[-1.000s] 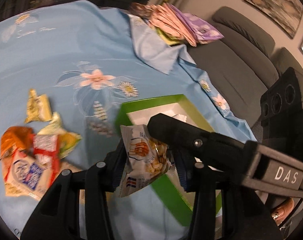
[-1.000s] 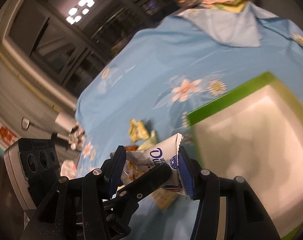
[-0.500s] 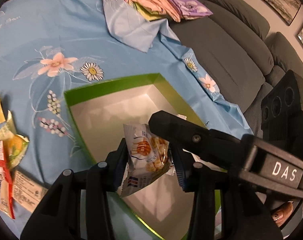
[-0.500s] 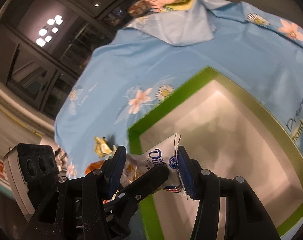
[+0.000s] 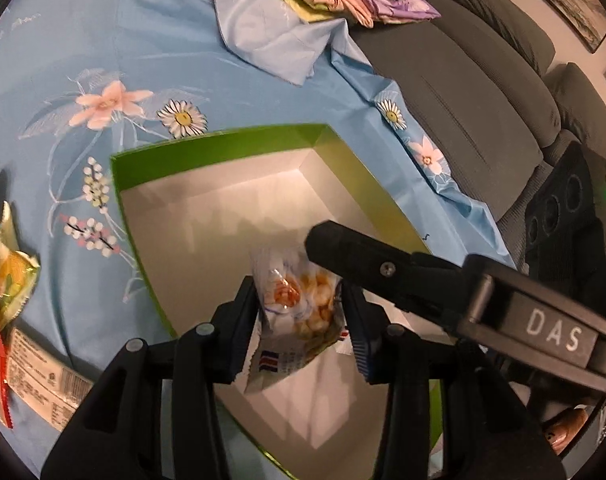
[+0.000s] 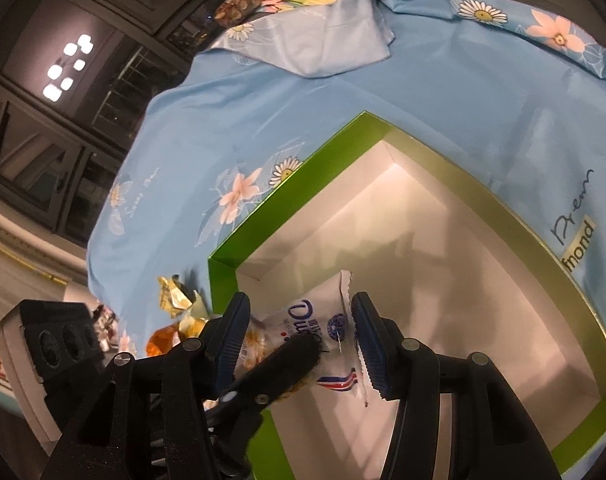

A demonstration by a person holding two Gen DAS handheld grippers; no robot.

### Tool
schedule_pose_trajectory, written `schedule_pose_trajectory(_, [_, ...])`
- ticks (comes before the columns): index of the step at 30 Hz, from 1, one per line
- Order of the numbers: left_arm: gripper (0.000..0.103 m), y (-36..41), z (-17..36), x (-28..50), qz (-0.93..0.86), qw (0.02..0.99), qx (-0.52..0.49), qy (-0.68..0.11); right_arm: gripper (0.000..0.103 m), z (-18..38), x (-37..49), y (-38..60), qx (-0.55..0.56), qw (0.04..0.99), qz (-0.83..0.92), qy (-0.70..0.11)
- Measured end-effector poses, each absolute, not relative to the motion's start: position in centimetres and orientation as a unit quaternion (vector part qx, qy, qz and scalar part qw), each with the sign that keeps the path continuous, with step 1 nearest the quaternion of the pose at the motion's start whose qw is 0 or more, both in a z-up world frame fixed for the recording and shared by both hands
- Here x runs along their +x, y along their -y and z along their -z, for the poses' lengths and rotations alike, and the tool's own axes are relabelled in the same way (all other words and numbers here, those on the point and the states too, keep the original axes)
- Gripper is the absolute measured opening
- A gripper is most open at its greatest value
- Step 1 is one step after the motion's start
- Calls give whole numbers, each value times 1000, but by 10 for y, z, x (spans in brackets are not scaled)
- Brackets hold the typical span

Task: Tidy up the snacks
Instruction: 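Carry the peanut bag with the right gripper into the green box and release, then return the right gripper to the pile and grasp the clear-wrapped cracker bar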

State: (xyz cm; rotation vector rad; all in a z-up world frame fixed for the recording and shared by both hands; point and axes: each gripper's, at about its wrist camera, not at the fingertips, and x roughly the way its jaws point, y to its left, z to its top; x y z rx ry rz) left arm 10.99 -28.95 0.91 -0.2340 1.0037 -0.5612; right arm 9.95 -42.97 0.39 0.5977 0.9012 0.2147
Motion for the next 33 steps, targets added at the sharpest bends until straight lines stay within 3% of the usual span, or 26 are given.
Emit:
schedule_pose_trajectory(4, [56, 278, -15, 107, 257, 840, -120, -462, 72, -9, 96, 430, 275, 861, -91, -418])
schedule_pose_trajectory(12, [70, 221, -36, 87, 205, 863, -159, -433, 78, -29, 88, 409, 247, 881, -121, -386])
schedule_pose_trajectory(24, [71, 74, -27, 36, 17, 877, -241, -414, 78, -39, 85, 322, 165, 877, -220, -394])
schedule_pose_trajectory(33, [69, 57, 15, 8, 5, 837, -298, -459, 78, 3, 98, 246, 117, 822, -293, -475])
